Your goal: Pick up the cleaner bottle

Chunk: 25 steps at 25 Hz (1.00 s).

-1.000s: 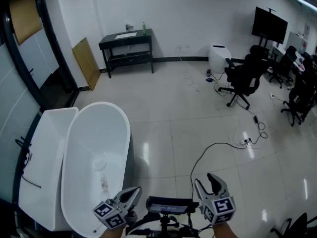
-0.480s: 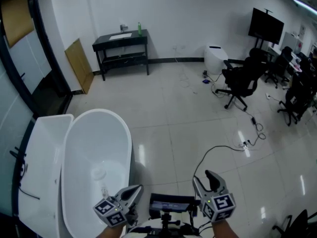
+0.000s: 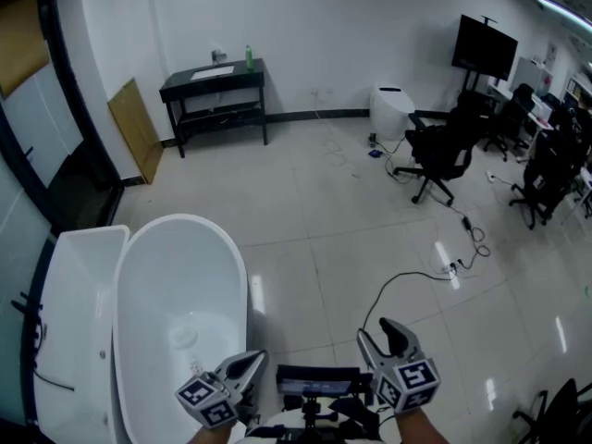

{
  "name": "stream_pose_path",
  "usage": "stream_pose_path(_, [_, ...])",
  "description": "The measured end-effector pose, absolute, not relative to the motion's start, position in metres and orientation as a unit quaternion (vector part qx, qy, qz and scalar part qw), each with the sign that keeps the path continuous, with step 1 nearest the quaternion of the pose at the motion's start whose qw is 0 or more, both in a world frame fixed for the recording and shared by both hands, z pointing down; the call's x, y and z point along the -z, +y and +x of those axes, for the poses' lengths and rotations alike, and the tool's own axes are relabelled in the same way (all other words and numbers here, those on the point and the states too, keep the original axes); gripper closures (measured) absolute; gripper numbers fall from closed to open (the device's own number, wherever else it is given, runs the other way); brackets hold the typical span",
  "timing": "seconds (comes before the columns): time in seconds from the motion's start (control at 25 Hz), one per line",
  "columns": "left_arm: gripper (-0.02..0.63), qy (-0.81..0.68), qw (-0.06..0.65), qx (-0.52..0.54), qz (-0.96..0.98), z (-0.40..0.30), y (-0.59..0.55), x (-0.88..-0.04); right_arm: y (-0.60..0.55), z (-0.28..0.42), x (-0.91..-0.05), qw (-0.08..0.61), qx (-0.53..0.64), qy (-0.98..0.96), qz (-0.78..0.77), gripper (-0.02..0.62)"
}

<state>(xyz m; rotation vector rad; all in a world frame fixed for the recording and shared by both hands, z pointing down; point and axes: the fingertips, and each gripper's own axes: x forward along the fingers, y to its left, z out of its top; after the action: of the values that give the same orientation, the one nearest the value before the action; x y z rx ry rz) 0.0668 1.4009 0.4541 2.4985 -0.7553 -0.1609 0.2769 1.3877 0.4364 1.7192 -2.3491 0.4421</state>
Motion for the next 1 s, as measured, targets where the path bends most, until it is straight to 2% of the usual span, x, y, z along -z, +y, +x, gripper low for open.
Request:
stream_pose_path(0.52, [0.606,-0.284,0.276,0.051,0.917,0.065,1.38,-0.467,1.36,0.272,-0.452,0.114,-0.163,-0.793,0.576,0.373])
stream_pose_path(1.0, [0.606,-0.306,0.271,0.052,0.911,0.098,1.303,-0.458,1.262,0.294,-0.451,0.101,-0.162,-0.812,0.551,0.373])
